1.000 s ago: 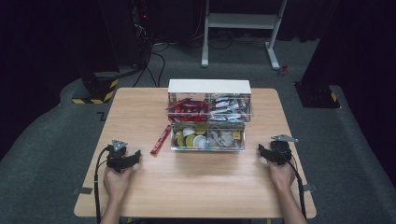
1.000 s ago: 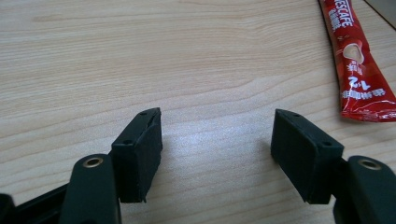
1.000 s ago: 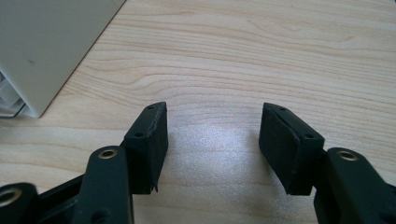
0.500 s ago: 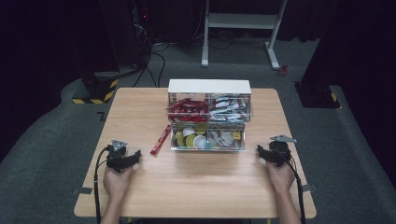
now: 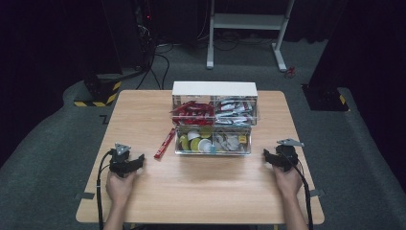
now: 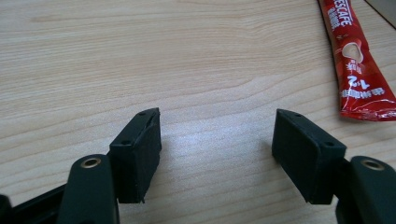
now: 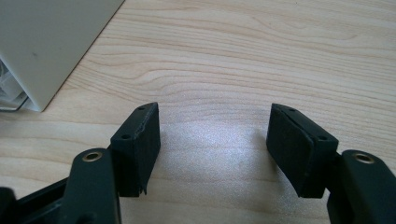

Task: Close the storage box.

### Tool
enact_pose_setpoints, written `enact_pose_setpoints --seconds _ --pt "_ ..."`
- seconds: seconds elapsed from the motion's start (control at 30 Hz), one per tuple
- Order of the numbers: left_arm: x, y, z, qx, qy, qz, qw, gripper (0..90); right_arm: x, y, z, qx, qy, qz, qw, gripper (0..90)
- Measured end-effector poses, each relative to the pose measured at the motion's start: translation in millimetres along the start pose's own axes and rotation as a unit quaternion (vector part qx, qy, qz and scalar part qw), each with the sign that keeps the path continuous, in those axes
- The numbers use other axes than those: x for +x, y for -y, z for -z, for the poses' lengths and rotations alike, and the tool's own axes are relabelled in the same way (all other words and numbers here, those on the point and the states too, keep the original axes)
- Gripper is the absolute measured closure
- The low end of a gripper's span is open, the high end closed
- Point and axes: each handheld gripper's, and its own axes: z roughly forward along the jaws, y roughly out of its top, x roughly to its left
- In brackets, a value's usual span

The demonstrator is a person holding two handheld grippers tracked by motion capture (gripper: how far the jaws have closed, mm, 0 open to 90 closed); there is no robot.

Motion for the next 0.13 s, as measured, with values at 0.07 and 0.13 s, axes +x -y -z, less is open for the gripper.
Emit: enact_pose_setpoints --seconds 0.07,0.13 --pt "-0.1 0.0 0.1 0.001 0.001 0.001 1.0 33.1 0.1 0.0 -0.1 0.0 -0.001 0.001 1.0 34.4" --pt "-0.1 0.0 0.0 0.0 0.0 0.001 1.0 33.0 0.1 0.0 -0.1 0.0 -0.001 0.001 1.0 34.1"
